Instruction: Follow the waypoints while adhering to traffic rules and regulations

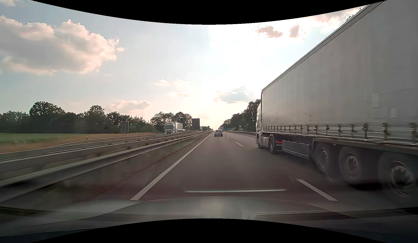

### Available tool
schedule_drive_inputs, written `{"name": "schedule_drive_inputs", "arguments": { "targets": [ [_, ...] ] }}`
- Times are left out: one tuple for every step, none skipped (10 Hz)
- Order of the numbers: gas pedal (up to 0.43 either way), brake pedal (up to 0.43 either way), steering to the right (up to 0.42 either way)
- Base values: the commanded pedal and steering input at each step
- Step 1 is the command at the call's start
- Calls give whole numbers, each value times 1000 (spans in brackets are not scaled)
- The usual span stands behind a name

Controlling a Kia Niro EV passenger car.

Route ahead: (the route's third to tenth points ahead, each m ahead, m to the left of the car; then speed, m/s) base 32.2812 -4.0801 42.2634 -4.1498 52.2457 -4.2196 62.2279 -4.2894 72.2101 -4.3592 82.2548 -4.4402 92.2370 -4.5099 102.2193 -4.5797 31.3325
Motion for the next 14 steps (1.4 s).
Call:
{"name": "schedule_drive_inputs", "arguments": {
  "targets": [
    [520, 0, -2],
    [520, 0, -2],
    [520, 0, -2],
    [520, 0, -1],
    [520, 0, -1],
    [520, 0, -1],
    [520, 0, -1],
    [520, 0, -1],
    [520, 0, -1],
    [531, 0, -1],
    [531, 0, -1],
    [531, 0, -1],
    [539, 0, -1],
    [551, 0, -1]
  ]
}}
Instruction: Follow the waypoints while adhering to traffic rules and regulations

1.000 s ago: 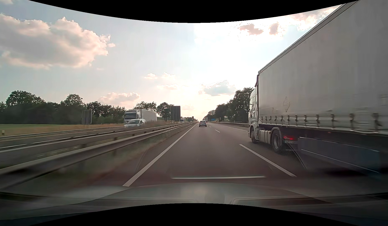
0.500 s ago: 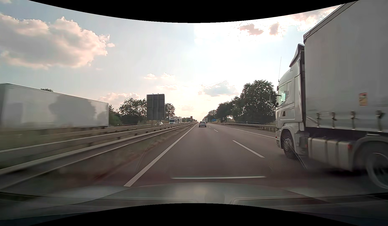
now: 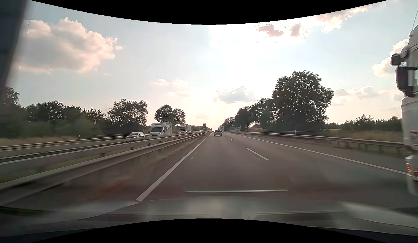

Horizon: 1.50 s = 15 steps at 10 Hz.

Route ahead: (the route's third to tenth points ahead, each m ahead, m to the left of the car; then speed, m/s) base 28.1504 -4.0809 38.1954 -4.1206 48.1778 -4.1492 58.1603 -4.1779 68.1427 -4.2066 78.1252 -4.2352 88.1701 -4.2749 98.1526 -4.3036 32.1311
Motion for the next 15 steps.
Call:
{"name": "schedule_drive_inputs", "arguments": {
  "targets": [
    [551, 0, -1],
    [559, 0, -1],
    [559, 0, -1],
    [559, 0, -1],
    [559, 0, -1],
    [559, 0, -1],
    [559, 0, -1],
    [559, 0, -1],
    [559, 0, -1],
    [559, 0, -1],
    [559, 0, -1],
    [571, 0, -1],
    [571, 0, -1],
    [571, 0, -1],
    [571, 0, -1]
  ]
}}
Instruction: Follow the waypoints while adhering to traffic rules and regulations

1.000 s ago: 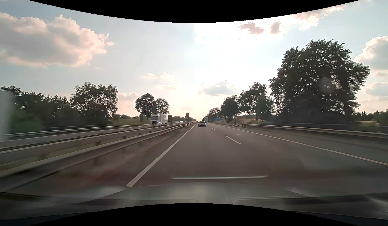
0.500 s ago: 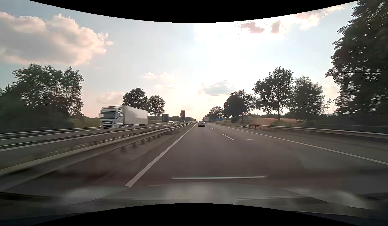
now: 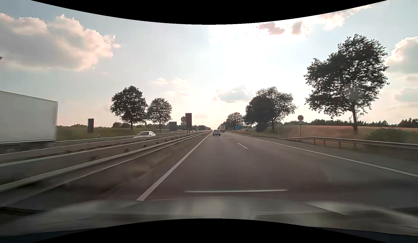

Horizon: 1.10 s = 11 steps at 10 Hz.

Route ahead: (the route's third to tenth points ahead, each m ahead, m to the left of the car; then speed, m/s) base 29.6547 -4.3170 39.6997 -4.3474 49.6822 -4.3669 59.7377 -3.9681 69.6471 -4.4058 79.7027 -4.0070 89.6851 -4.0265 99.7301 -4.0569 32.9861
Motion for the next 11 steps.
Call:
{"name": "schedule_drive_inputs", "arguments": {
  "targets": [
    [571, 0, -1],
    [598, 0, -1],
    [610, 0, -1],
    [622, 0, -1],
    [622, 0, -1],
    [622, 0, -1],
    [630, 0, -1],
    [630, 0, -1],
    [630, 0, -1],
    [630, 0, -2],
    [630, 0, -2]
  ]
}}
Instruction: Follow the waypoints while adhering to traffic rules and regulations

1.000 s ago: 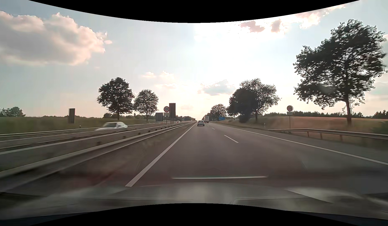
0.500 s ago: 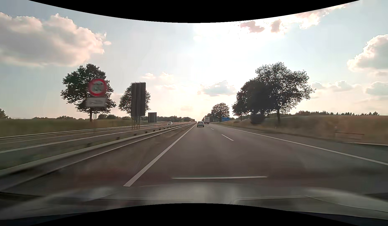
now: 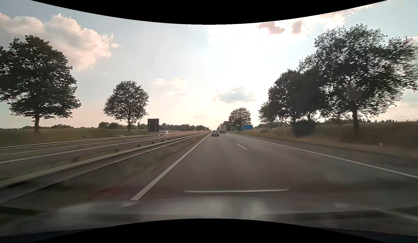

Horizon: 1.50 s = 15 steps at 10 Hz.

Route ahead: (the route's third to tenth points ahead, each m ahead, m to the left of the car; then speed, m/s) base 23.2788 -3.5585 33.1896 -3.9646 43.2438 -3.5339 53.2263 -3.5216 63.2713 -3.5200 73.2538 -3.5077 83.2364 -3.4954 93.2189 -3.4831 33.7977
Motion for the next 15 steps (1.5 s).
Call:
{"name": "schedule_drive_inputs", "arguments": {
  "targets": [
    [630, 0, -2],
    [630, 0, -3],
    [630, 0, -2],
    [622, 0, -2],
    [610, 0, -2],
    [591, 0, -3],
    [571, 0, -3],
    [520, 0, -3],
    [500, 0, -3],
    [488, 0, -3],
    [461, 0, -3],
    [449, 0, -3],
    [429, 0, -3],
    [398, 0, -3],
    [339, 0, -2]
  ]
}}
